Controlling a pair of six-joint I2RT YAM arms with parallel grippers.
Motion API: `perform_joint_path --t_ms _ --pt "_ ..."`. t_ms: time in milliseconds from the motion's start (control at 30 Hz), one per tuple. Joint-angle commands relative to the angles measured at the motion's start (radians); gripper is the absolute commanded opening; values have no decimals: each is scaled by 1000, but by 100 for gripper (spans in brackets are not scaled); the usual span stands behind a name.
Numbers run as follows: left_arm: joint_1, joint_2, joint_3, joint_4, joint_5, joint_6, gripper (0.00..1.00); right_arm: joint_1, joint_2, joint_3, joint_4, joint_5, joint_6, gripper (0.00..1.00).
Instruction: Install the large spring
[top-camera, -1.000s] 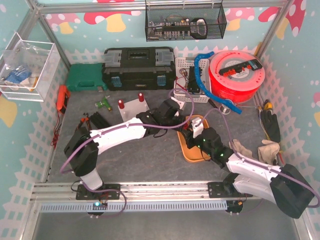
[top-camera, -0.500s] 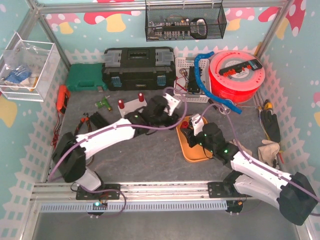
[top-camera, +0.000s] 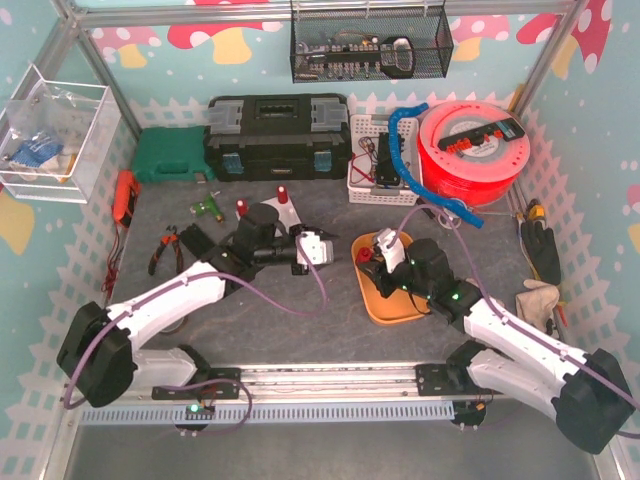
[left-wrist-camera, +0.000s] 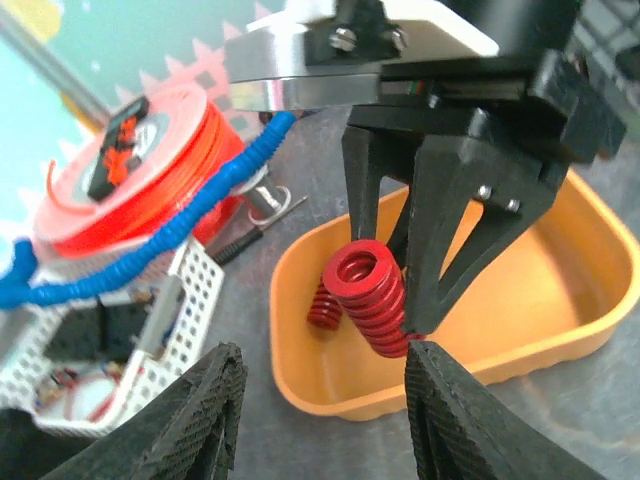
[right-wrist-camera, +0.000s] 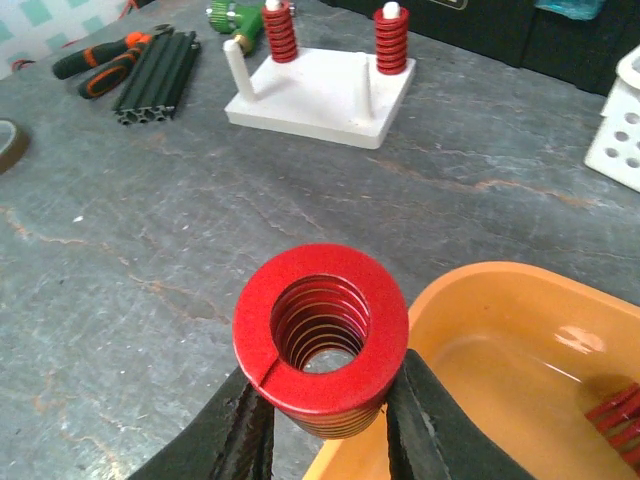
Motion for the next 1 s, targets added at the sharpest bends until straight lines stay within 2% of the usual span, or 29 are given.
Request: perform_joint_path --t_ms 0,100,167,567,700,833,967 --pt "11 32 15 5 95 371 49 -5 -26 27 1 -85 -44 0" --pt "8 83 54 -44 152 414 60 -5 -21 8 30 -79 -90 0" --pt "2 120 92 -101 153 440 63 -5 -15 -6 55 -91 -113 0" --pt "-50 278 250 -268 150 449 63 -4 -46 -84 186 -110 -161 0" --pt "-61 301 275 -276 147 419 63 -3 -55 -104 210 -2 -130 0" --pt "-59 292 313 -252 117 249 63 -4 -91 -179 280 156 -78 0" --pt "-70 265 329 -102 2 -181 62 -3 -112 -202 322 270 -56 0"
